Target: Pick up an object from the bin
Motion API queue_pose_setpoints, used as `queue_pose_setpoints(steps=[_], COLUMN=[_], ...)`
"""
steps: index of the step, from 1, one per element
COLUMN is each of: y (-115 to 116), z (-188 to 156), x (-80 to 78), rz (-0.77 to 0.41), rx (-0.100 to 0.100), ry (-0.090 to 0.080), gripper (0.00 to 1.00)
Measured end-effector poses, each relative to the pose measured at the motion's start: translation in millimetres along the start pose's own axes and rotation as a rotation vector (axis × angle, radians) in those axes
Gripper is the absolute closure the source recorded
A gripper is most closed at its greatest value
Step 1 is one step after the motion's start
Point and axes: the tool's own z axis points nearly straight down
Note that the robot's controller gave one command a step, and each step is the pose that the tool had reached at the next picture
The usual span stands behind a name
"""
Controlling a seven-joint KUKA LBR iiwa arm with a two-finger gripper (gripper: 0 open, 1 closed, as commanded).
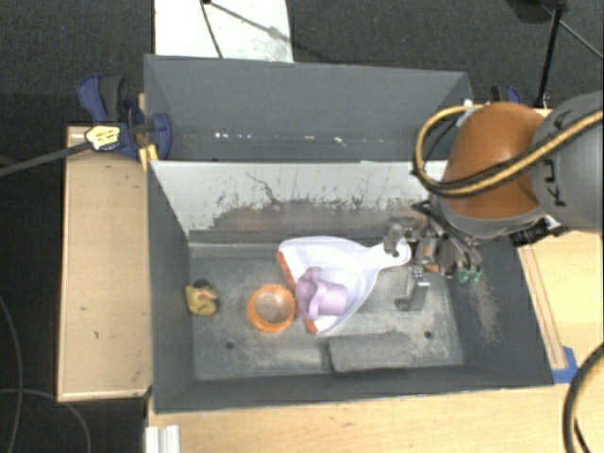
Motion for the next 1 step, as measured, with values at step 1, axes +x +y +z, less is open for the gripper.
queue_pose_setpoints(steps=[1], y=[0.1], z=[-4.7], x=[-1.7], rz=[-0.001], rx=[0.001], ry=[-0.008], gripper=[0.00])
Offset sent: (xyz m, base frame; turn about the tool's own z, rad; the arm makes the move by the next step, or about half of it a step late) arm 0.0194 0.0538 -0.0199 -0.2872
